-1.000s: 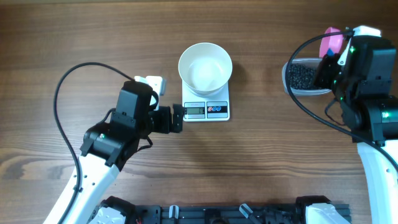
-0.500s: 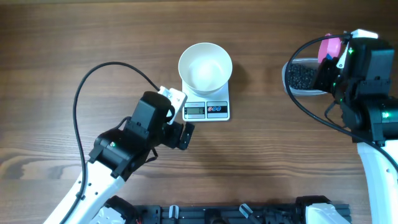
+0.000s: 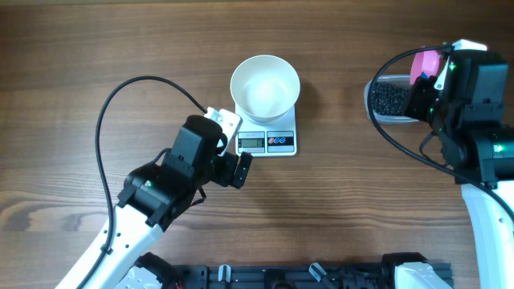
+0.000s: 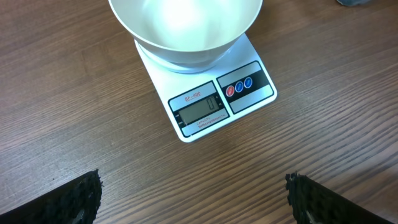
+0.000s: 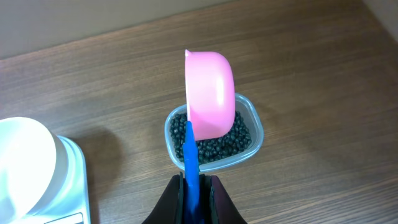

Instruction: Scoop item into bowl and weigh 150g on scale

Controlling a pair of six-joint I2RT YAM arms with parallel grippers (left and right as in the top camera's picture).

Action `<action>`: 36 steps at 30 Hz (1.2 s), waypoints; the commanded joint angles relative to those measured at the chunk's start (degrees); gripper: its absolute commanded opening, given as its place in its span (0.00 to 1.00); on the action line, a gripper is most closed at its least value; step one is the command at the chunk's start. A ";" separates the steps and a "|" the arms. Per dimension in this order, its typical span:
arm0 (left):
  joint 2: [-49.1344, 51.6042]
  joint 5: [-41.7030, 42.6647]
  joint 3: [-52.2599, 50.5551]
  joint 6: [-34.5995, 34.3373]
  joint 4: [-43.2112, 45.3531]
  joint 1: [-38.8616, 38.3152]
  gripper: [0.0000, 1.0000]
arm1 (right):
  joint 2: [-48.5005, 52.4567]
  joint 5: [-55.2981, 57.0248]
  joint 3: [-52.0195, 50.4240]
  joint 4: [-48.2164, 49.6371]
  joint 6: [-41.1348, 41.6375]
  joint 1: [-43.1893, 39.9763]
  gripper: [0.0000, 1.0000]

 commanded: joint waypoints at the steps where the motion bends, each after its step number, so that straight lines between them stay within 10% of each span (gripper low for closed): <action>1: 0.37 -0.50 0.09 -0.02 0.37 -0.11 1.00 | -0.04 -2.05 1.33 -0.04 -0.50 -0.24 0.04; 36: 3.85 5.25 0.07 4.52 1.46 4.98 1.00 | -0.04 -1.99 1.33 -1.29 -0.50 -0.24 0.04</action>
